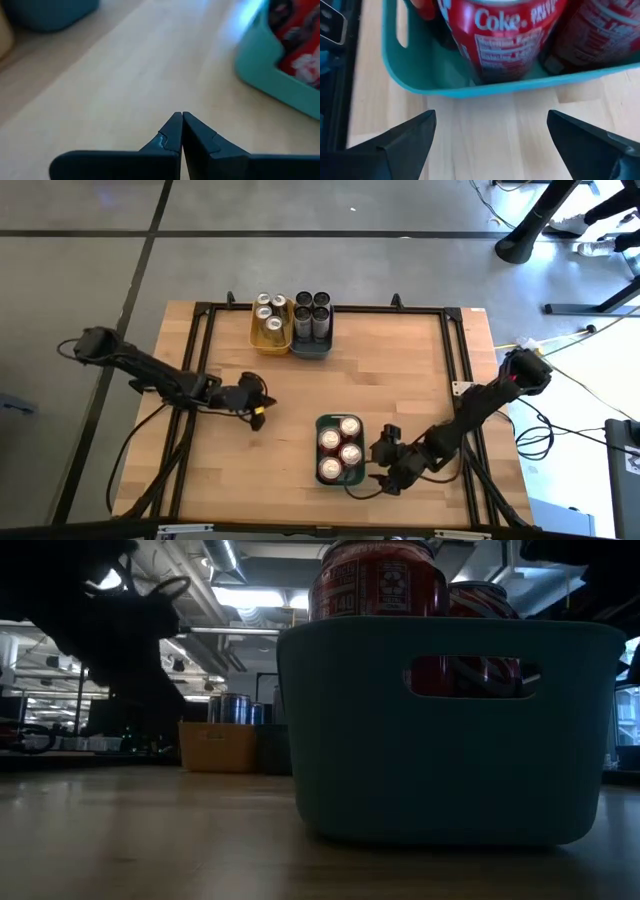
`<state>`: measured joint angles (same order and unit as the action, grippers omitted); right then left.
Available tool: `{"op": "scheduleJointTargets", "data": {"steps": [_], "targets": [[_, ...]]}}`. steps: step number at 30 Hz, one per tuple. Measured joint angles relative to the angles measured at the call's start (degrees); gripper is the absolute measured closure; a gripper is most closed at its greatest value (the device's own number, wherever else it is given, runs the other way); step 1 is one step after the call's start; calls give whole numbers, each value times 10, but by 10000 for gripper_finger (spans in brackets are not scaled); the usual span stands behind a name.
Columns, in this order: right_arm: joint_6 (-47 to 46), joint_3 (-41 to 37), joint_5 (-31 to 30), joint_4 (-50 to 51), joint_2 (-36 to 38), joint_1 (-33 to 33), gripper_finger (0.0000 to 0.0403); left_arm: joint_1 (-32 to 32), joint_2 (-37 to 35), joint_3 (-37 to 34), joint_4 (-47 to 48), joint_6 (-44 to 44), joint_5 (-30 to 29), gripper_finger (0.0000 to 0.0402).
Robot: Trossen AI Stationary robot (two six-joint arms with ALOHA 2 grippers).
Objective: Sort soda cans
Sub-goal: Move the green bin to the top beside the dark green bin
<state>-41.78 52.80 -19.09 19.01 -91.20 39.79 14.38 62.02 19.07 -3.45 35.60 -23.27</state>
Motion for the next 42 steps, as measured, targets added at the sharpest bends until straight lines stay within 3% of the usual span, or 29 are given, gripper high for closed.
{"op": "scheduleJointTargets", "data": {"steps": [8,12,17,22,26,32,36,42], "targets": [[-6,0,-26,25,-2,0,22,35,71,14,-139,-52,-3,400],[-6,0,-35,41,-2,-1,22,42,158,65,-211,-76,-2,400],[-12,0,-39,52,-2,-1,22,45,250,136,-303,-132,56,400],[-17,0,-40,54,-2,-1,22,33,296,192,-254,-115,57,363],[-26,0,-44,54,-2,-1,22,24,304,209,-183,-73,51,288],[-29,0,-53,50,-2,-1,22,7,304,209,-167,-38,32,192],[-30,0,-64,51,-2,-1,22,5,306,209,-168,-19,32,172],[-33,0,-75,50,-2,-1,22,5,339,209,-189,3,33,180]]}}
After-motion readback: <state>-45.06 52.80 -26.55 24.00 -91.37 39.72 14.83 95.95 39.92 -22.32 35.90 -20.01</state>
